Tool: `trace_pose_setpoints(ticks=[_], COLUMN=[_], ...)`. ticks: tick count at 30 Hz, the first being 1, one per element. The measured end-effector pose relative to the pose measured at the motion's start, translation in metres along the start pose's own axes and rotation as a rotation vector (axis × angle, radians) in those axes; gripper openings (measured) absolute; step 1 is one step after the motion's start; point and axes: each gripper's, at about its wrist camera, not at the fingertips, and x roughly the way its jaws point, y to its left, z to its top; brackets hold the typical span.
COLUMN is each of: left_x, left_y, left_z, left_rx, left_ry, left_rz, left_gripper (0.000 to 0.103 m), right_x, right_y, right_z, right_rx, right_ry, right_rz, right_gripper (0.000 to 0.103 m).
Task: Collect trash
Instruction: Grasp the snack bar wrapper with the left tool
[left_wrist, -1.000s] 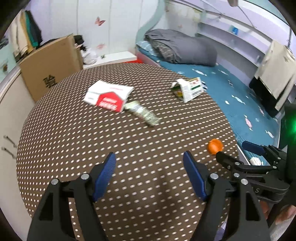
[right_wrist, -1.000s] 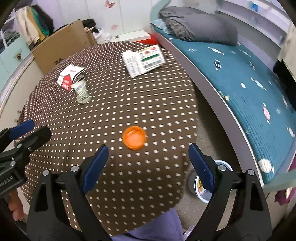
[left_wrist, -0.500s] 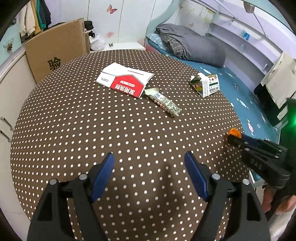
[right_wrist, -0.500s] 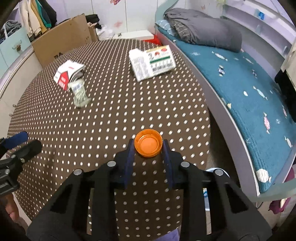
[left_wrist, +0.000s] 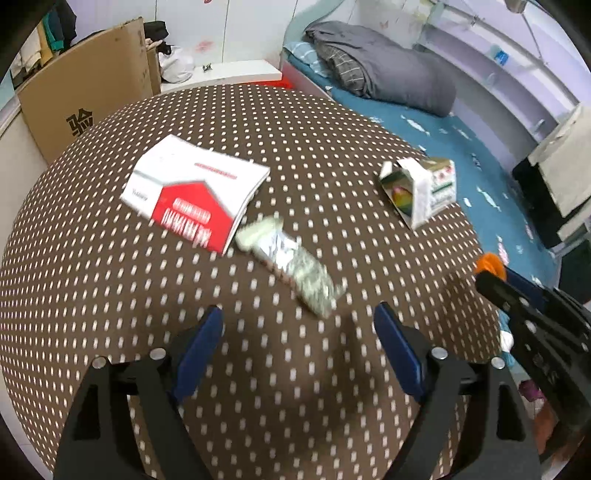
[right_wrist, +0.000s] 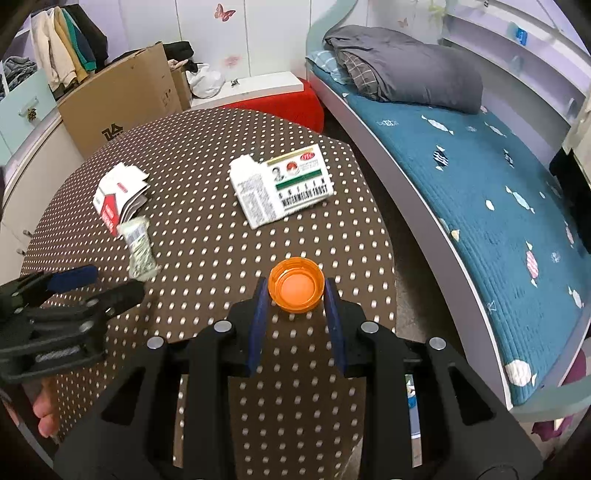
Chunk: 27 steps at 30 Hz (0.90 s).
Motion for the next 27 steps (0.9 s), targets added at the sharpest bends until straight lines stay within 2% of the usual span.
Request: trace_pose_setpoints(ticks=[3,4,5,6,7,8,9,18,27], left_x=[0.013,0.015,0.016,0.017,0.016,0.016,0.014,-0.001,-0.022], left_y=[-0.005,-0.006,-0.008,-0.012,-0.013,-0.014,-0.015,-0.036,-0.093], left_z=[0.014,0.016,0.017,0.017,0.018,0.018,0.017,0.001,-0.022], left_rx=[0.005,0.009,0.022,0.047,0.059,0.063,0.065,0.123,0.218], left_ry=[0.01,0.0,-0.01,-0.014,-0.012,-0.004,0.0,-0.033,-0.065], left_rz=[0.022,0.038,0.064,0.101,0.096,0.068,0.048,0.046,0.007], left_gripper=[0.08,0.071,0.051,0.041,0.028,0.021,0.02,0.017,0.015], right_x=[0.005,0.005,0.006,0.006,0.006,0.006,0.005,-0.012,-0.035], right_y=[-0.003,-0.005,-0.006,-0.008,-0.01,-0.012,-0.014,-0.03,-0.06], right_z=[0.004,0.004,0.004,0.004,0.004,0.003,0.003,-0.012,-0.033], right_rx=[0.007,0.01,0.012,0.013,0.017,0.021,0.027,0.057,0.108], right_ry=[0.003,0.005,0.006,0.006,0.007,0.008,0.009,-0.001,-0.024], right_rz=[0.002,0.005,0.007,0.006,0.003,0.003,0.003,-0.003,-0.031], right_gripper=[0.03,0.03,0.03,0.03,0.03,0.03,0.03,0.03,0.03])
